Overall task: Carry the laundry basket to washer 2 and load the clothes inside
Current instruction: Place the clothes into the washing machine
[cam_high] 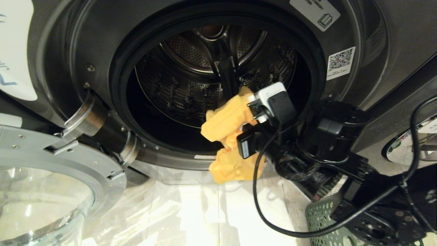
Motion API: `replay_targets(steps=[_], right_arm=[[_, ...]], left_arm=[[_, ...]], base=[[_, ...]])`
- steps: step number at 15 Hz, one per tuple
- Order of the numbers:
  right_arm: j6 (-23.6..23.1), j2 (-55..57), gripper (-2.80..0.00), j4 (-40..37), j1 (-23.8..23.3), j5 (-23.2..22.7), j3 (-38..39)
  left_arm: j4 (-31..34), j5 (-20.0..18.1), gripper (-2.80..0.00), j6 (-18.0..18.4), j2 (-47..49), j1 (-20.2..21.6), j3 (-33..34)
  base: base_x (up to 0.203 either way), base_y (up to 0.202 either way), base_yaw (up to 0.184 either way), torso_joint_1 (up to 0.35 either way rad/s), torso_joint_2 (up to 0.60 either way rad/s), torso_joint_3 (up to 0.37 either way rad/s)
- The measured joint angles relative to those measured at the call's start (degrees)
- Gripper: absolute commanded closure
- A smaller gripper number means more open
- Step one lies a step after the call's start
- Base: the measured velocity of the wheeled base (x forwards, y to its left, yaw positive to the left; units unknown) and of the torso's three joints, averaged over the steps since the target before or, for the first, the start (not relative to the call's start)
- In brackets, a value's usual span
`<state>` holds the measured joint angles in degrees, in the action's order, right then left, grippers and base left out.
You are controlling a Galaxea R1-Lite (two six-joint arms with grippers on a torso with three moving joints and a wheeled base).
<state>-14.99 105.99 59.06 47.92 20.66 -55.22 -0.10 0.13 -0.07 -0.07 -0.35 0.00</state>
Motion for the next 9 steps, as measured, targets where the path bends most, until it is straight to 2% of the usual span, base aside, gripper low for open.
replay_targets(steps=[4, 9], right_arm=[[-0.1, 10.9, 0.00, 1.9, 1.9, 6.4, -13.6], [-1.8, 22.4, 0.00, 2.3, -1.1, 11.4, -33.9]], left_arm=[[0.0, 0.0, 0.00, 0.0, 0.0, 0.0, 0.0], [0.0, 0.0, 0.00, 0.0, 0.0, 0.0, 0.0]], base=[[0.000, 0.000, 0.000, 0.000, 0.00, 0.000], [0.000, 0.000, 0.000, 0.000, 0.00, 0.000]])
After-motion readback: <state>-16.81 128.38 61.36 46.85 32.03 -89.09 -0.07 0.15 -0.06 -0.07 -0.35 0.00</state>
